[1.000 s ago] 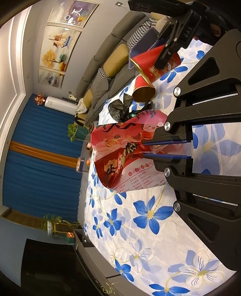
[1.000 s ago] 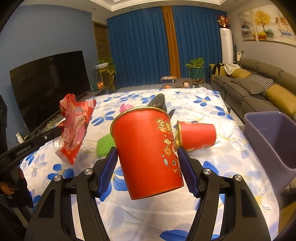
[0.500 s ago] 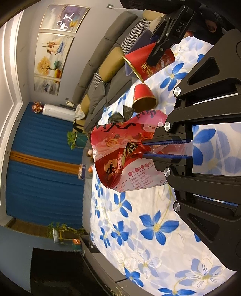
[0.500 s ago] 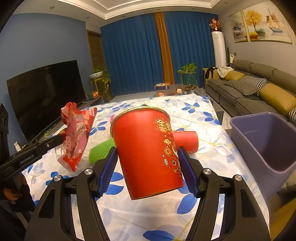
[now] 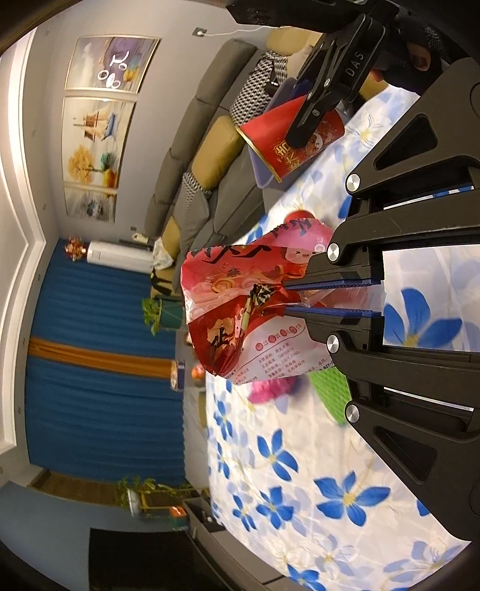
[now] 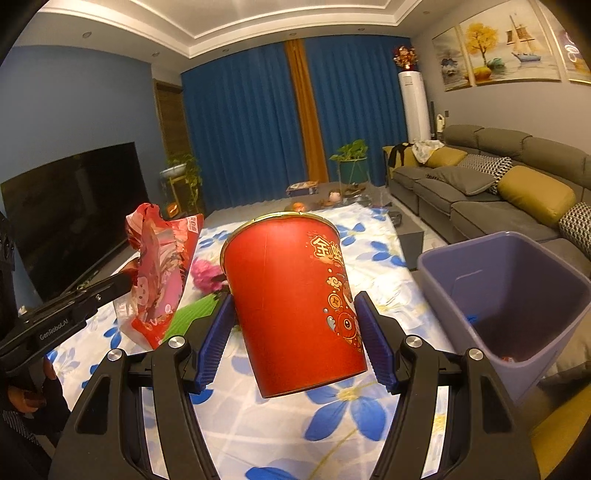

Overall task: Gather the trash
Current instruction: 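Carry the snack bag in the left tool and red cup in the right over the bin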

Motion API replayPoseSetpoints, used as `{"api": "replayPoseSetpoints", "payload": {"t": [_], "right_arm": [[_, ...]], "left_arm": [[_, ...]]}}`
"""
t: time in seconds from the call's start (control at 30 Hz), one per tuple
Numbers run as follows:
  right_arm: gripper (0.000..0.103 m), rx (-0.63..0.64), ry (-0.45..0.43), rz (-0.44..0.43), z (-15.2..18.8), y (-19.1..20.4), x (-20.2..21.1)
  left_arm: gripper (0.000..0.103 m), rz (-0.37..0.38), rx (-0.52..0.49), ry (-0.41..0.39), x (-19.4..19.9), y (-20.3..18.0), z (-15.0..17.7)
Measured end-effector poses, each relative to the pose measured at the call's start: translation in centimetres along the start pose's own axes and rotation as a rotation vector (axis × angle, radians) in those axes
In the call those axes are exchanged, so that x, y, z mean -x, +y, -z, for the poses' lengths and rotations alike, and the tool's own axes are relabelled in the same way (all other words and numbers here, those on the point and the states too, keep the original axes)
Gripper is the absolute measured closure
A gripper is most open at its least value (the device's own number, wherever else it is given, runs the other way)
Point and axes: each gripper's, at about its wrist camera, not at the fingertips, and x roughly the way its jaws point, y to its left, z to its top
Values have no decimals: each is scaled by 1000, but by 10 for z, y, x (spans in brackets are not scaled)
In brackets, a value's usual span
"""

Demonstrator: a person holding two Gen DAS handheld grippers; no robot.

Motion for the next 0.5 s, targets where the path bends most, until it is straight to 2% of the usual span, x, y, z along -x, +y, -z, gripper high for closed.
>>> {"api": "replayPoseSetpoints", "payload": {"t": [0.27,0.5], "right_arm": [[38,-38,-44,60,-8,-25,11],[38,-79,-84,148,-17,-63,18]], "left_arm": [[95,47,-38,-6,-14,-28,-11],[95,107,-92,-14,-31,-62,-24]]}}
